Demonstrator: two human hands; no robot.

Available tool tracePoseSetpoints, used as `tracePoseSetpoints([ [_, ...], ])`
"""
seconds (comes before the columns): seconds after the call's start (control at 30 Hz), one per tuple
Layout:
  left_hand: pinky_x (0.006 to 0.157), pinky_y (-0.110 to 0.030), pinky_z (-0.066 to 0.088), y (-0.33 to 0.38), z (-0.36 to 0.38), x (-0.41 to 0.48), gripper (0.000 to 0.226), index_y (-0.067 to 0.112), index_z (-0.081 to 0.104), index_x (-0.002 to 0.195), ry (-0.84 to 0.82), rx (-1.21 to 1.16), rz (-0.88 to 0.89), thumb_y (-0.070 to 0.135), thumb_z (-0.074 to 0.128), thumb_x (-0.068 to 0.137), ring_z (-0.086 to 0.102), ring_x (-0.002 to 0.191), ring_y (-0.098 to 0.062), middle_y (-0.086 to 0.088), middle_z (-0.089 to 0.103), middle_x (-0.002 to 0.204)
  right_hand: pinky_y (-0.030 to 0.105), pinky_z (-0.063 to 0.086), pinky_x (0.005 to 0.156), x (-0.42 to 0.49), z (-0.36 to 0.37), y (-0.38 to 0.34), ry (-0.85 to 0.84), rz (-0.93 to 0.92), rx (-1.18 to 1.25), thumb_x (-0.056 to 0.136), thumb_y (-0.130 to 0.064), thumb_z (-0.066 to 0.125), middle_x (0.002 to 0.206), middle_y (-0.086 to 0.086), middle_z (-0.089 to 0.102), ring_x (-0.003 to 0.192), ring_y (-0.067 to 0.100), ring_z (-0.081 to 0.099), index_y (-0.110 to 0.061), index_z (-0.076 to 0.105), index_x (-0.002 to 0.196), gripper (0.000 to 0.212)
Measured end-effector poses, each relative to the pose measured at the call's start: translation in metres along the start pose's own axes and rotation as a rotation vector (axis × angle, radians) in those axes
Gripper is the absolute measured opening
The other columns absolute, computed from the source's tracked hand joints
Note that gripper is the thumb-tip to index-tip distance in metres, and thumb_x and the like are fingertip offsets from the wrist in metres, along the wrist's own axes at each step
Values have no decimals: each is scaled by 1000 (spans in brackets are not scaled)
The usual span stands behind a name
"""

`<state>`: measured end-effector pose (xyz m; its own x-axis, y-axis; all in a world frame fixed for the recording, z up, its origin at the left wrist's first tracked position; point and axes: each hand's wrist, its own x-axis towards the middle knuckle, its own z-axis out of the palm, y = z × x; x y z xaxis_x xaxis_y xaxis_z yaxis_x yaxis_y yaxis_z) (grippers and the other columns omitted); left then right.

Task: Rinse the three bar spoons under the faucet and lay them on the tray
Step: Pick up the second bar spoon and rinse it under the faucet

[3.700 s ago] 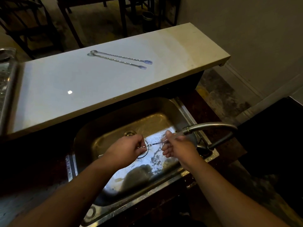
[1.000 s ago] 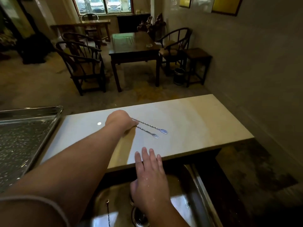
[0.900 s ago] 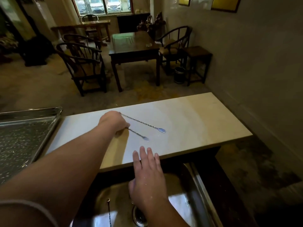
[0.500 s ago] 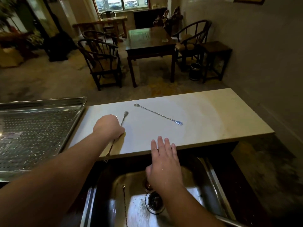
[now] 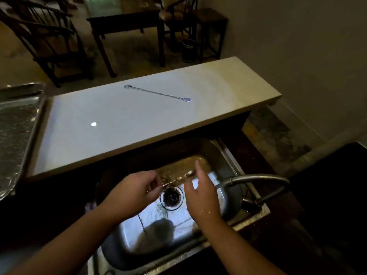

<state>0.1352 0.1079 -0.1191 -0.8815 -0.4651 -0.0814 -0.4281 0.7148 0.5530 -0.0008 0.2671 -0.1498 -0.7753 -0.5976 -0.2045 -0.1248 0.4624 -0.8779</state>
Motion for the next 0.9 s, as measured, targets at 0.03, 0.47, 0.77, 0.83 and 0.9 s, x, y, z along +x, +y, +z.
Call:
tracePoseSetpoints([
  [0.03,60,-23,49,-1,14,-2,12,37,59,87,-32,-7,15,47,61,81,60,71,3,23,63,79,36,57,92,-1,-3,14,4,88,47,97,-28,56,140,-7,63,107,9,67,-36,43,153,58],
  [0.47,61,-25,39,5,67,17,13,31,63,88,-115,62,65,40,72,88,51,69,-1,15,61,81,35,64,72,20,-31,61,-193,495,826,103,-11,60,100,18,81,94,36,79,-1,64,116,17],
  [0.77,68,-32,51,3,62,14,18,29,66,87,-97,68,91,46,65,93,59,75,-7,14,63,82,38,65,76,13,-39,62,-275,420,729,103,-21,61,99,16,81,94,35,79,-2,67,113,22],
  [0.83,68,-30,50,1,63,15,18,31,68,89,-88,60,85,48,64,93,59,75,-5,16,63,83,36,65,66,17,-40,59,-238,428,675,105,-27,58,91,19,81,79,34,79,-2,69,105,28],
  [0.9,68,-30,50,1,64,14,17,33,68,93,-96,65,101,49,62,94,58,76,-4,17,64,85,35,64,61,20,-38,58,-230,431,644,105,-27,57,85,19,79,68,29,76,-5,70,101,25],
])
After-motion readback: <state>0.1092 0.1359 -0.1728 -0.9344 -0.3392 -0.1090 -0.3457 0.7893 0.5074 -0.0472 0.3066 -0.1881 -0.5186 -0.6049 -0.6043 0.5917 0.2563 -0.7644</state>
